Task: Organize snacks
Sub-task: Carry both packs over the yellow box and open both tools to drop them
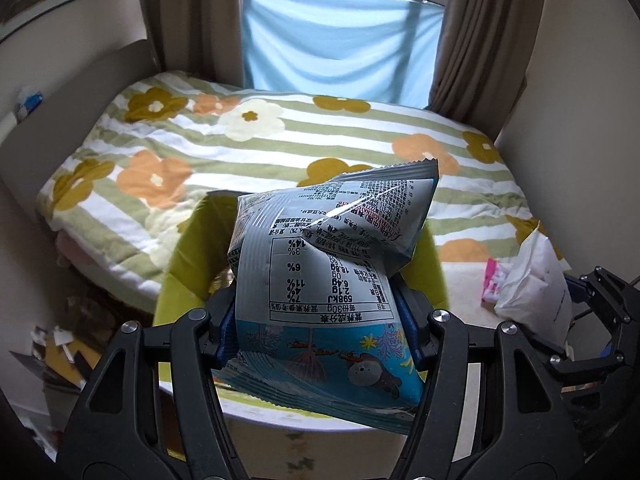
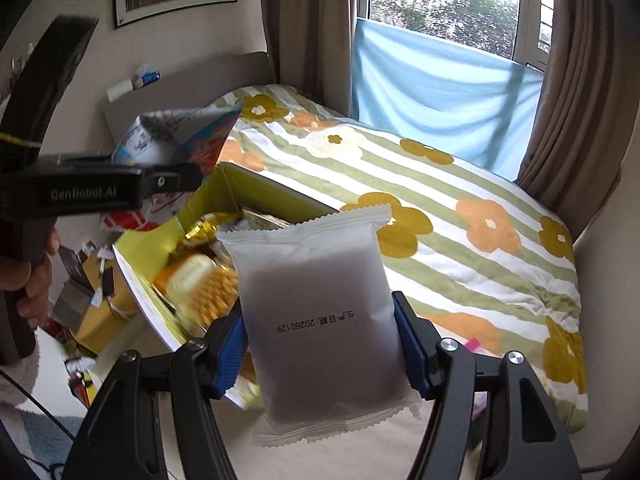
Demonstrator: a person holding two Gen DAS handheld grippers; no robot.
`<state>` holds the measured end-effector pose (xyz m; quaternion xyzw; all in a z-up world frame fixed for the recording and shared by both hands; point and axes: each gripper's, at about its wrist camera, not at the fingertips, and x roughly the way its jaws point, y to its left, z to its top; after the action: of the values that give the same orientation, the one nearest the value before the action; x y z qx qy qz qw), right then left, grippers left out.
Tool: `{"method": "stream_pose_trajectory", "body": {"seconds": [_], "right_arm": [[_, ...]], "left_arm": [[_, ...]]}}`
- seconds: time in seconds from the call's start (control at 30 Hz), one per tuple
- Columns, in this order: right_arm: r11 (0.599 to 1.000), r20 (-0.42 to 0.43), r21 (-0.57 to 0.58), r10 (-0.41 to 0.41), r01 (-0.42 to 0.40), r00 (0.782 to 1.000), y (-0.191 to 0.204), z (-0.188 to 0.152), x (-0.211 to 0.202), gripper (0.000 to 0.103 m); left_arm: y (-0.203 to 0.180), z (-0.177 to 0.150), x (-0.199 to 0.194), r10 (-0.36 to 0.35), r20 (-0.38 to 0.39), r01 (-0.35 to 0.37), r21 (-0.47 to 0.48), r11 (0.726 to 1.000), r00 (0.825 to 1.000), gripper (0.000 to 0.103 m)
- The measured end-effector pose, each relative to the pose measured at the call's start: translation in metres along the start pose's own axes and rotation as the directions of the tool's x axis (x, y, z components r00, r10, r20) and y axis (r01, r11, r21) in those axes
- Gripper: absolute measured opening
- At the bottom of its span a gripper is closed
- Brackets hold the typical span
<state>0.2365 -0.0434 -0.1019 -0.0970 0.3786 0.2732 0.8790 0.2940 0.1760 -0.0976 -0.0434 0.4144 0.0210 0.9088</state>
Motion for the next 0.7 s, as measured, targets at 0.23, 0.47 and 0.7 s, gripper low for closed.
{"method": "stream_pose_trajectory", "body": {"seconds": [0.23,0.47,0.7], "right_arm": [[0.987,-0.023,0.158,-0.008,0.012,1.0,0.044,0.01,0.034,0.062],[0.931,-0.115,0.363,0.006,0.036,0.993,0.041,-0.007,0.059,0.062],[0.921,-0.132,0.386,-0.003,0.055,0.991,0.036,-0.008,0.069,0.062]], "left_arm": [[0.066,-0.019,0.029,0.009,-0.08,-0.007,0.02,1.0,0.997,0.059],[0.07,-0.049,0.074,-0.007,-0.197,0.018,0.055,0.998,0.98,0.06],[0.053,-0.055,0.075,0.04,-0.143,-0.022,0.128,0.991,0.989,0.103]]}}
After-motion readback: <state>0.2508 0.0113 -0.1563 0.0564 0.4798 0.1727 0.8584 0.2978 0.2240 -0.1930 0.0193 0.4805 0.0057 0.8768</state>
